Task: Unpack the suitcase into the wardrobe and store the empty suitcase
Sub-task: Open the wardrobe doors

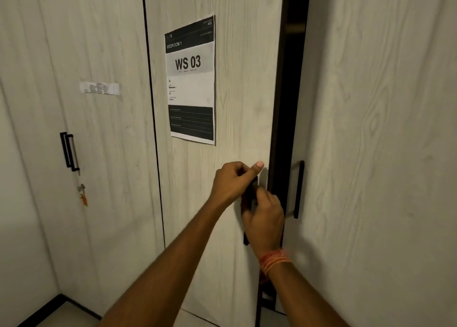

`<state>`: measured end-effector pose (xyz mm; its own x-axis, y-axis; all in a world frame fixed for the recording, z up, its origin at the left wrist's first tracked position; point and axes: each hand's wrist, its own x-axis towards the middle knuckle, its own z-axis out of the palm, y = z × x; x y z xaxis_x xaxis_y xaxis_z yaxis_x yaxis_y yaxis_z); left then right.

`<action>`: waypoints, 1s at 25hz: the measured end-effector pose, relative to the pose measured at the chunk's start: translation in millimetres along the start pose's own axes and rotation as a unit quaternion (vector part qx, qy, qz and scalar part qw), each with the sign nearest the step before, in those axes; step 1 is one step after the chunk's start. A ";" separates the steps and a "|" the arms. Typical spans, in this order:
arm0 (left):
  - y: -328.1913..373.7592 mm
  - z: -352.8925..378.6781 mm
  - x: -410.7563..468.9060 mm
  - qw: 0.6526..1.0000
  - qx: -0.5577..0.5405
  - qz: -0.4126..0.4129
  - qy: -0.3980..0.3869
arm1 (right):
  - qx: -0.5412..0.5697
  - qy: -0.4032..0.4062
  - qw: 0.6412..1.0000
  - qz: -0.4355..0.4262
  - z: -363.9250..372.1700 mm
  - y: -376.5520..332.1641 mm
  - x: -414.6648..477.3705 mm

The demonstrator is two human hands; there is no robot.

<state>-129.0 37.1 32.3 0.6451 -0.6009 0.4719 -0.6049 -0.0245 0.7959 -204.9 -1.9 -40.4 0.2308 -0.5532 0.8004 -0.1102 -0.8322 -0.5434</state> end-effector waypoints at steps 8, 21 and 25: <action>43.1 -68.9 -31.8 0.958 0.248 0.039 0.140 | 0.032 -0.063 0.994 -0.080 -9.5 -37.7 -13.8; 119.9 -180.3 -22.0 0.748 0.504 0.118 0.415 | 0.205 -0.301 0.917 -0.164 8.5 -161.4 -64.1; 90.1 -244.9 -35.0 0.697 0.564 0.064 0.439 | 0.196 -0.270 0.906 -0.259 63.5 -206.5 -51.9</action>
<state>-91.8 251.6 180.4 0.2902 0.0519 0.9556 -0.3470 -0.9249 0.1556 -132.7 201.0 14.2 0.6042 0.0950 0.7912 0.4757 -0.8396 -0.2625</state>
